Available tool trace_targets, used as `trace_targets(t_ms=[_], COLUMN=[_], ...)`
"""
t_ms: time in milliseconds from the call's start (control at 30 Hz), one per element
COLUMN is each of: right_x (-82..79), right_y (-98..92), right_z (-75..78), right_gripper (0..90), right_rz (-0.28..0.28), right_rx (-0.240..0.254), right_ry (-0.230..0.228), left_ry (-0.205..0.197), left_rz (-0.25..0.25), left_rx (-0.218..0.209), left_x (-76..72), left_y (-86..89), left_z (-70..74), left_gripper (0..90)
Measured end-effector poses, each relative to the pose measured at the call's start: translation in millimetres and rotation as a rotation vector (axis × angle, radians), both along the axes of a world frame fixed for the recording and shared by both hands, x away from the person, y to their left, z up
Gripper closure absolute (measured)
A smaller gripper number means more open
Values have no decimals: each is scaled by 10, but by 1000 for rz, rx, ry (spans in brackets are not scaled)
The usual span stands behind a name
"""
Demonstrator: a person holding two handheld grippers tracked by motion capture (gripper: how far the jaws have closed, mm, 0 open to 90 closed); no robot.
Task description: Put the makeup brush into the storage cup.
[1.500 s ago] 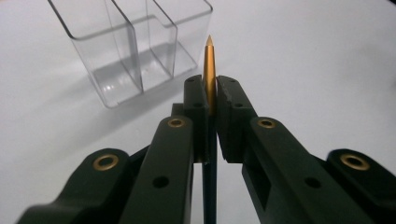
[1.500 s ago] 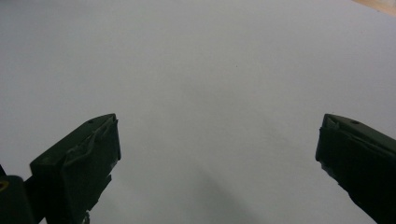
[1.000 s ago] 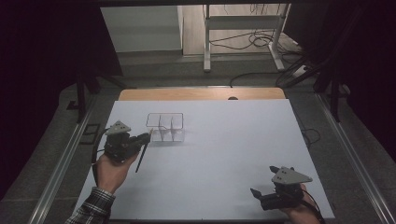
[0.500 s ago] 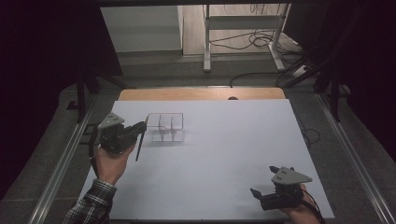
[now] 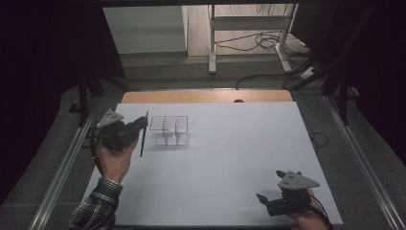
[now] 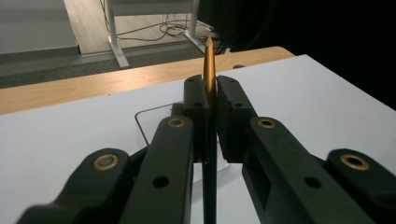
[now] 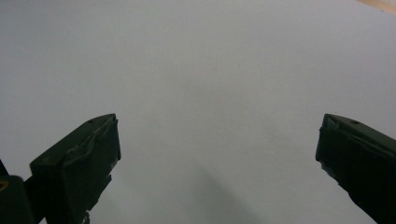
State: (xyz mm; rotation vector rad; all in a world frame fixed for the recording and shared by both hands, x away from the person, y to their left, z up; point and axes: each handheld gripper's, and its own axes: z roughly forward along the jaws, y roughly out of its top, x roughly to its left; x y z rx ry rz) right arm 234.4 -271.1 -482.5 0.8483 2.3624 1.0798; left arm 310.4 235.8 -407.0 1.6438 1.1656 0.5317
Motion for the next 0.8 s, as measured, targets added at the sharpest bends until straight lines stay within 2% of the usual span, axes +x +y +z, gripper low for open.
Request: trace_targets(t_ms=[133,700,800], right_x=[0,-3,-4], right_y=[1,3,5], right_z=[-1,-3,-8], right_gripper=[1,1,1], right_rz=[1,9,12], right_rx=[0,-4,-7], right_ry=[-1,2,5], left_ry=[-4,-14,-14], left_rz=[8,17,22], left_rx=[-3,41,37], left_x=[53,290,323], left_y=[3,-77,-80], left_z=[2,29,32], left_gripper=[841,841,841])
